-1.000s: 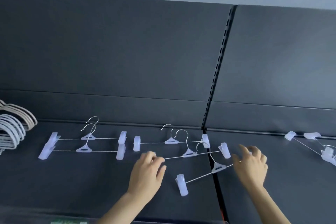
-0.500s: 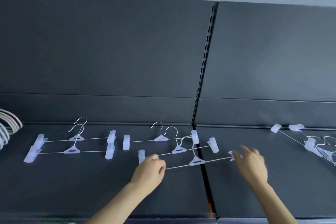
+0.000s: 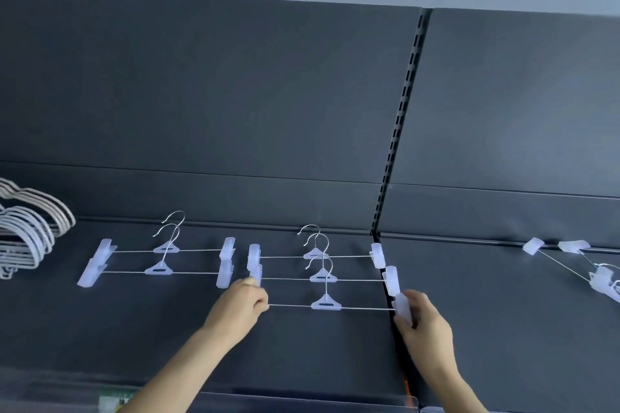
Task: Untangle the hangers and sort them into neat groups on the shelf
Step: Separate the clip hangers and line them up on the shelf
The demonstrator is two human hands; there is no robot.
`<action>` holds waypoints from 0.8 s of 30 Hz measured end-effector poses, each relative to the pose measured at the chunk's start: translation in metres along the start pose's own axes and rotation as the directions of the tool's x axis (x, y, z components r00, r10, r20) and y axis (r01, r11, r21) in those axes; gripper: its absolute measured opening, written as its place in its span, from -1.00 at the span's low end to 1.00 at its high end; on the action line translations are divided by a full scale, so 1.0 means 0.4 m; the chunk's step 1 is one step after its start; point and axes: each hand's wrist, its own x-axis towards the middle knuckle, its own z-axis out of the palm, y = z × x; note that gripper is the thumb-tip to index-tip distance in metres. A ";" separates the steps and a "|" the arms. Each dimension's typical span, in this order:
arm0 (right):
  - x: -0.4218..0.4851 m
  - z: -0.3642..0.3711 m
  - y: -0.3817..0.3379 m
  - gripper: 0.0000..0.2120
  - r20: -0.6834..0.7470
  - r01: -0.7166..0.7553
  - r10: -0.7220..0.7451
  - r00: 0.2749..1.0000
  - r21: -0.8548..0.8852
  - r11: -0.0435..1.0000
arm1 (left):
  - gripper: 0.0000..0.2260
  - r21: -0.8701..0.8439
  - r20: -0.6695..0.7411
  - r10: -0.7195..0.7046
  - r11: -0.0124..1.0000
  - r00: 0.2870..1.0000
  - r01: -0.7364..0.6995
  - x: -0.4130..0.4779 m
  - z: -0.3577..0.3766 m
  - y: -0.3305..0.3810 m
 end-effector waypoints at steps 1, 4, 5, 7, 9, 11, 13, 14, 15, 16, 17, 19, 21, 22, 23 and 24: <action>-0.002 0.008 -0.002 -0.65 0.014 0.010 -0.010 1.000 -0.020 1.000 | -0.73 0.001 0.007 -0.007 1.000 1.000 0.007 0.000 -0.008 -0.008; -0.001 0.023 -0.017 -0.62 0.052 0.027 -0.027 0.998 0.008 1.000 | -0.64 -0.003 0.012 -0.039 0.999 0.999 0.039 -0.004 -0.024 -0.036; 0.004 0.026 -0.022 -0.63 0.059 0.025 -0.027 0.998 0.031 0.999 | -0.66 0.001 0.014 -0.055 0.999 0.998 0.055 -0.006 -0.026 -0.041; 0.025 0.027 -0.033 -0.71 0.041 0.018 -0.020 0.999 0.055 0.998 | -0.84 -0.028 0.012 -0.081 0.996 0.997 0.081 -0.010 -0.029 -0.044; 0.064 0.025 -0.041 -0.83 0.008 -0.001 0.001 1.000 0.003 1.000 | -0.89 -0.052 -0.011 -0.109 0.993 0.994 0.108 -0.015 -0.030 -0.037; 0.105 0.028 -0.046 -0.74 0.017 -0.035 0.036 0.999 -0.055 0.998 | -0.81 -0.078 -0.046 -0.141 0.988 0.989 0.137 -0.013 -0.026 -0.032; 0.128 0.036 -0.050 -0.71 0.042 -0.051 0.055 0.998 -0.091 0.995 | -0.80 -0.080 -0.054 -0.146 0.987 0.988 0.141 -0.008 -0.025 -0.024; 0.132 0.042 -0.055 -0.71 0.042 -0.052 0.056 0.998 -0.098 0.994 | -0.78 -0.092 -0.048 -0.141 0.986 0.989 0.137 -0.004 -0.023 -0.024; 0.132 0.049 -0.058 -0.71 0.036 -0.043 0.047 0.998 -0.099 0.994 | -0.73 -0.107 -0.029 -0.140 0.985 0.990 0.137 -0.002 -0.023 -0.025; 0.128 0.057 -0.061 -0.71 0.034 -0.037 0.041 0.999 -0.093 0.995 | -0.68 -0.121 -0.020 -0.143 0.983 0.990 0.140 0.001 -0.023 -0.030; 0.121 0.066 -0.064 -0.71 0.031 -0.030 0.033 0.999 -0.084 0.996 | -0.65 -0.130 -0.016 -0.156 0.980 0.988 0.153 0.003 -0.024 -0.036; 0.109 0.082 -0.067 -0.80 0.032 -0.024 0.025 0.999 -0.052 0.998 | -0.62 -0.135 -0.025 -0.184 0.975 0.983 0.179 0.005 -0.024 -0.050; 0.103 0.091 -0.070 -0.94 0.036 -0.028 0.029 0.999 -0.013 1.000 | -0.63 -0.136 -0.041 -0.208 0.970 0.977 0.201 0.005 -0.020 -0.061; 0.102 0.093 -0.069 -0.96 0.036 -0.027 0.027 0.999 0.003 1.000 | -0.63 -0.130 -0.048 -0.217 0.969 0.975 0.209 0.004 -0.017 -0.063; 0.102 0.094 -0.069 -0.96 0.034 -0.023 0.022 0.999 0.017 1.000 | -0.63 -0.124 -0.050 -0.220 0.969 0.974 0.213 0.003 -0.017 -0.062; 0.100 0.094 -0.068 -0.95 0.029 -0.017 0.016 0.999 0.025 1.000 | -0.63 -0.117 -0.058 -0.218 0.971 0.974 0.210 0.003 -0.015 -0.061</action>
